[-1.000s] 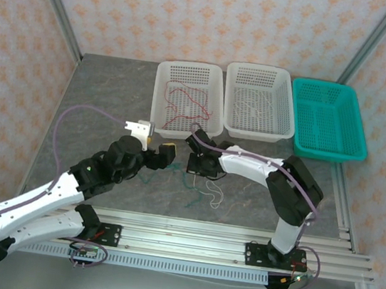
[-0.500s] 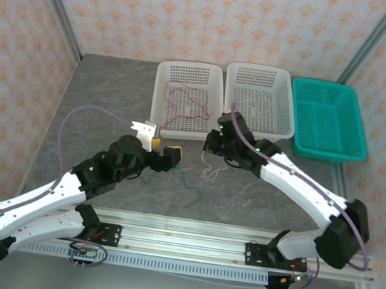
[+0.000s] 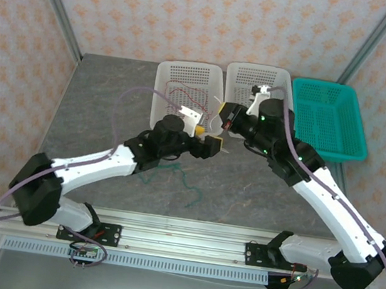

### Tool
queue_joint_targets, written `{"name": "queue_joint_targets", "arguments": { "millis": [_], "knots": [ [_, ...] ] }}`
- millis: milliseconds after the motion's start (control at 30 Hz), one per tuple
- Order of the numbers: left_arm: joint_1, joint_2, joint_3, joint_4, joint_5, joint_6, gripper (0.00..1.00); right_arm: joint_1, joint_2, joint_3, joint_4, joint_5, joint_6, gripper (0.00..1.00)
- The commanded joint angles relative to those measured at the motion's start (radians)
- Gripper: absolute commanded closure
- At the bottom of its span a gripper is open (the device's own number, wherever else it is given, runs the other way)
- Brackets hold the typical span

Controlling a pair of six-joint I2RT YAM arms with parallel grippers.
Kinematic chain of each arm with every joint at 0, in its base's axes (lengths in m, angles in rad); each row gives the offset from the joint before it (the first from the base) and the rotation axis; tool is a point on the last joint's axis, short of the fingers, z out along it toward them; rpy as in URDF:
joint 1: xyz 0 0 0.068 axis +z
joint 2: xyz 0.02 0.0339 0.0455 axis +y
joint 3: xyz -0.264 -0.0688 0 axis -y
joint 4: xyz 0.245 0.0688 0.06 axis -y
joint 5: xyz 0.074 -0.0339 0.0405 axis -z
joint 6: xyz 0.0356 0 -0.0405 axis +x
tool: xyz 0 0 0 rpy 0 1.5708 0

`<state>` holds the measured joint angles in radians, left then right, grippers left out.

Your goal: Untangle the cables

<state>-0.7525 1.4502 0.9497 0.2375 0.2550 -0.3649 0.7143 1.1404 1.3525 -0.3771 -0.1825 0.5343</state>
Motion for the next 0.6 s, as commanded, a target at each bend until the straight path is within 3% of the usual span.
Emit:
{"name": "queue_joint_targets", "arguments": {
  "millis": [0, 67, 100, 133, 167, 333, 400, 500, 567],
  "knots": [
    [0.004, 0.043, 0.104, 0.099, 0.002, 0.038, 0.16, -0.002, -0.008, 0.035, 0.013, -0.014, -0.015, 1.0],
    [0.004, 0.067, 0.135, 0.122, 0.027, 0.02, 0.48, -0.002, -0.015, 0.04, -0.019, 0.006, -0.017, 1.0],
    [0.004, 0.073, 0.143, 0.136, 0.036, 0.002, 0.75, -0.003, -0.026, 0.039, -0.041, 0.033, -0.018, 1.0],
    [0.004, 0.073, 0.147, 0.149, 0.042, -0.015, 0.95, -0.004, -0.044, 0.029, -0.06, 0.072, -0.021, 1.0],
    [0.005, 0.067, 0.147, 0.158, 0.047, -0.034, 1.0, -0.004, -0.062, 0.015, -0.073, 0.108, -0.022, 1.0],
    [0.004, 0.015, 0.135, 0.139, 0.04, -0.103, 1.0, -0.019, -0.184, -0.097, -0.158, 0.298, -0.025, 0.99],
    [0.004, -0.008, 0.139, 0.106, 0.029, -0.119, 1.0, -0.02, -0.233, -0.156, -0.177, 0.36, -0.034, 0.85],
    [0.006, -0.043, 0.145, 0.077, 0.029, -0.132, 1.0, -0.02, -0.368, -0.315, -0.154, 0.469, -0.039, 0.46],
    [0.005, -0.058, 0.164, 0.047, 0.031, -0.13, 1.0, -0.021, -0.469, -0.434, -0.096, 0.501, -0.056, 0.41]
  ]
}}
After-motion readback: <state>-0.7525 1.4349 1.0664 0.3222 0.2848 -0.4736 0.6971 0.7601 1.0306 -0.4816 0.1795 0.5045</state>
